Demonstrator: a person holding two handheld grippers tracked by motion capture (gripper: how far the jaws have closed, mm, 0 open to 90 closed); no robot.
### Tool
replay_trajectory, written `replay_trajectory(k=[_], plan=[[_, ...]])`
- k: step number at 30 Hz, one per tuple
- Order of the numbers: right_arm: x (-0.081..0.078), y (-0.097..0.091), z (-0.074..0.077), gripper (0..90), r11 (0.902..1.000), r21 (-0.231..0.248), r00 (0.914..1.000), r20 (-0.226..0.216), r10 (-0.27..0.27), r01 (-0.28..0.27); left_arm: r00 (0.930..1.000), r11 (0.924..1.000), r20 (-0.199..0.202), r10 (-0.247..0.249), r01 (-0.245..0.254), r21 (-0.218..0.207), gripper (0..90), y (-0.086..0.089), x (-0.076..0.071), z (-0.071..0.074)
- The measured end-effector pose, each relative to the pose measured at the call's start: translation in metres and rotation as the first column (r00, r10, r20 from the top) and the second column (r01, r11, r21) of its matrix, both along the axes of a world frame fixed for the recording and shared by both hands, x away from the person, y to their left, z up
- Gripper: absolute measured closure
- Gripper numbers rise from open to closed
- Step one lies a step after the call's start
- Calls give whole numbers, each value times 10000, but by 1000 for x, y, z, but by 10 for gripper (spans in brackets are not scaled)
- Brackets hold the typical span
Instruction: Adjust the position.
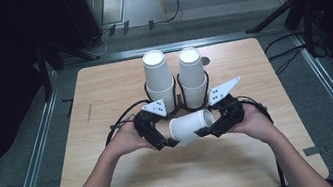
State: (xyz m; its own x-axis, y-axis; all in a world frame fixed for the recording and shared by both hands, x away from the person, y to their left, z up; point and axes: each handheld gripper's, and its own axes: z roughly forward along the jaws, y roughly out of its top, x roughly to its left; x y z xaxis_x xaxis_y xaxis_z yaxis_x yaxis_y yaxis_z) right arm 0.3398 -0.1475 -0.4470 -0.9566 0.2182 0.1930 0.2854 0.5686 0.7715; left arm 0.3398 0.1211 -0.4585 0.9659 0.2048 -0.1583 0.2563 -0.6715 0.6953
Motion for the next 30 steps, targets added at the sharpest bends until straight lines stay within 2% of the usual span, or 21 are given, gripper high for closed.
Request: replay_trajectory(k=[5,10,15,21,23,27,30], plan=[[-1,-8,7,247,9988,481,10000,8,-81,81,9999,9977,-74,119,-124,-666,0,2,-1,-2],[-4,-9,14,246,9958,912,10000,32,-34,31,9999,9953,-78,-83,75,-965,0,-1,-2,-4],[-5,-6,17,247,9934,1142,9999,51,106,-111,9998,9929,-131,-178,161,-1178,0,-8,-4,-7],[-6,-2,20,247,9890,1459,9997,-5,242,-239,9995,9910,-210,-224,194,-1322,0,-10,-4,-8],[-6,-1,19,246,9884,1488,9995,-33,321,-313,9996,9892,-206,-173,141,-1459,29,-11,-5,-8],[-5,1,16,248,9869,1589,9993,-215,320,-282,9986,9907,-508,-157,86,-1361,71,-10,-4,-8],[-4,2,14,249,9873,1558,9991,-242,360,-317,9988,9931,-456,-176,122,-1168,85,-9,-4,-8]])
